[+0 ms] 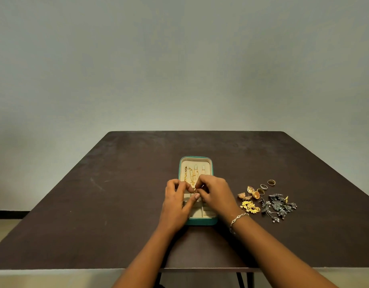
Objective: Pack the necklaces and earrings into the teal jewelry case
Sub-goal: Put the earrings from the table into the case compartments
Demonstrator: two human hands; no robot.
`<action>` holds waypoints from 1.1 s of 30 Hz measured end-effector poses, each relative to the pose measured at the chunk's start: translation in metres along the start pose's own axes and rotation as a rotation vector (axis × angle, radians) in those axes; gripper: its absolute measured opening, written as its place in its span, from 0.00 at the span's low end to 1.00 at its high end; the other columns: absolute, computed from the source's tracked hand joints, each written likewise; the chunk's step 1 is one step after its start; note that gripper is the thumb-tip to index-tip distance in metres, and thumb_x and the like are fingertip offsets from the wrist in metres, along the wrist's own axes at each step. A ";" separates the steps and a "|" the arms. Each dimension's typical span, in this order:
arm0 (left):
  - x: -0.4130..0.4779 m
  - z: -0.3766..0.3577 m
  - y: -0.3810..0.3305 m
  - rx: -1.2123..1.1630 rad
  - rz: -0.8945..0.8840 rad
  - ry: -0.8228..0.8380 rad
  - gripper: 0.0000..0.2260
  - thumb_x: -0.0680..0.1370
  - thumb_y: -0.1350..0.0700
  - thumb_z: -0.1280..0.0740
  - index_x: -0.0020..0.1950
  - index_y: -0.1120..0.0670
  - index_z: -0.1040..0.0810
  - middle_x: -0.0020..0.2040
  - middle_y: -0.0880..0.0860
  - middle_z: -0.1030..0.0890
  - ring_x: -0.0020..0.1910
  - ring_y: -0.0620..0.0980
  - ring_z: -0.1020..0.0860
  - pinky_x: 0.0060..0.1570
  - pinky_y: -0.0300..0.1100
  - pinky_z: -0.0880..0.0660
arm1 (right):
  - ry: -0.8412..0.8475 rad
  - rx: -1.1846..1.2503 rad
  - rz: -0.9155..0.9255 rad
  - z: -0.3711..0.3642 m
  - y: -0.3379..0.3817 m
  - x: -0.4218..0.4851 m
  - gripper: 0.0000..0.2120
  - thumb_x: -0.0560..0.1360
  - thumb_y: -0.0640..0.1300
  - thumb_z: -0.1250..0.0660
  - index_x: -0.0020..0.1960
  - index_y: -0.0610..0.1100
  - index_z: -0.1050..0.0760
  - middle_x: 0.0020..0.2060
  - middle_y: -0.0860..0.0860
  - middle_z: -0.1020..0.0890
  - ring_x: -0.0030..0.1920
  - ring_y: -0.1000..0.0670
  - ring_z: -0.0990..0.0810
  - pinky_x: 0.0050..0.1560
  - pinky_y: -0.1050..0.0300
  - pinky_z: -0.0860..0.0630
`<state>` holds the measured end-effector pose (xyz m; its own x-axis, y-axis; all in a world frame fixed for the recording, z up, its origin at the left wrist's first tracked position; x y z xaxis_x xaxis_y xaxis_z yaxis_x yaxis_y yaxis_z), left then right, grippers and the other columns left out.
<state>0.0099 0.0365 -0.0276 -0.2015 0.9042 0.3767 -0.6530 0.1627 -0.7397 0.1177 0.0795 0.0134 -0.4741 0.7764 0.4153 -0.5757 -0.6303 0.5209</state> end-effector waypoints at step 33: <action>0.006 -0.004 0.008 0.033 0.062 0.045 0.06 0.78 0.58 0.40 0.50 0.48 0.34 0.54 0.45 0.35 0.58 0.42 0.35 0.57 0.40 0.32 | 0.171 -0.168 -0.028 0.023 -0.024 0.020 0.06 0.71 0.39 0.30 0.48 0.44 0.20 0.47 0.50 0.19 0.46 0.55 0.24 0.48 0.62 0.26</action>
<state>0.0068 0.0446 -0.0339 -0.2091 0.9292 0.3048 -0.6639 0.0939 -0.7419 0.1370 0.1105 0.0264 -0.5540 0.7898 0.2631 -0.6863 -0.6122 0.3927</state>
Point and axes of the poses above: each hand's wrist, its own x-axis towards the middle knuckle, its own z-axis out of the back of the hand, y = z × x, the point moved 7 cm from there along x, towards the middle knuckle
